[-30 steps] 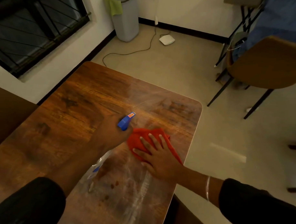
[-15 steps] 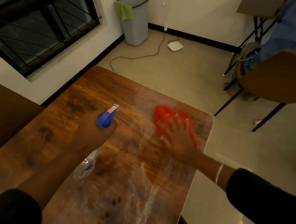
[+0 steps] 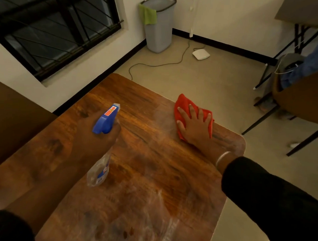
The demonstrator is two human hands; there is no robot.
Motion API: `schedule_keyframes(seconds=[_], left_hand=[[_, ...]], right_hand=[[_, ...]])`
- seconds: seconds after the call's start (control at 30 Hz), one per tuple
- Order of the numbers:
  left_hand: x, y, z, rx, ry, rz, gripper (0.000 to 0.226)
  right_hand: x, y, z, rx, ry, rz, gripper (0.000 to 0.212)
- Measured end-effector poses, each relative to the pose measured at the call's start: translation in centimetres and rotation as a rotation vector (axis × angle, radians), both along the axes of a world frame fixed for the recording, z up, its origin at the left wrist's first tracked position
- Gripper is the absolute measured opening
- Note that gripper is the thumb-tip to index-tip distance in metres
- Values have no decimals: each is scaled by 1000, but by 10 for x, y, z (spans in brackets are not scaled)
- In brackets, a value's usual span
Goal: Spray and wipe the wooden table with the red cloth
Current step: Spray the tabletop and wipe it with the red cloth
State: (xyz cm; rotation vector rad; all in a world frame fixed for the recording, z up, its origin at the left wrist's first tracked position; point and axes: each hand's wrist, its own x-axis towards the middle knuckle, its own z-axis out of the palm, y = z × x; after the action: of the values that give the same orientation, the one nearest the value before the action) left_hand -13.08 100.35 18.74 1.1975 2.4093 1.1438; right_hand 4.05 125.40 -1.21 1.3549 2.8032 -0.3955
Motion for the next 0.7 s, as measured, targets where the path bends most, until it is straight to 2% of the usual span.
schedule_keyframes(seconds=[0.1, 0.27, 0.33, 0.43, 0.53, 0.6, 0.7], left_hand=[[-4, 10, -4, 43, 7, -52, 34], [-16, 35, -19, 156, 21, -88, 34], [-20, 41, -25, 181, 33, -118, 37], [-25, 45, -33, 189, 33, -130, 35], [-28, 46, -39, 207, 31, -117, 30], [-27, 46, -40, 224, 25, -109, 27], [-27, 48, -41, 210, 44, -120, 25]], right_hand=[[-21, -26, -3, 6, 22, 91, 66], [-15, -133, -28, 29, 68, 714, 61], [-11, -142, -36, 50, 90, 845, 56], [-40, -90, -29, 65, 97, 732, 54], [-92, -17, -9, 19, 79, 372, 57], [-122, 15, 1, -36, 79, 209, 58], [-138, 21, 1, -53, 83, 178, 60]])
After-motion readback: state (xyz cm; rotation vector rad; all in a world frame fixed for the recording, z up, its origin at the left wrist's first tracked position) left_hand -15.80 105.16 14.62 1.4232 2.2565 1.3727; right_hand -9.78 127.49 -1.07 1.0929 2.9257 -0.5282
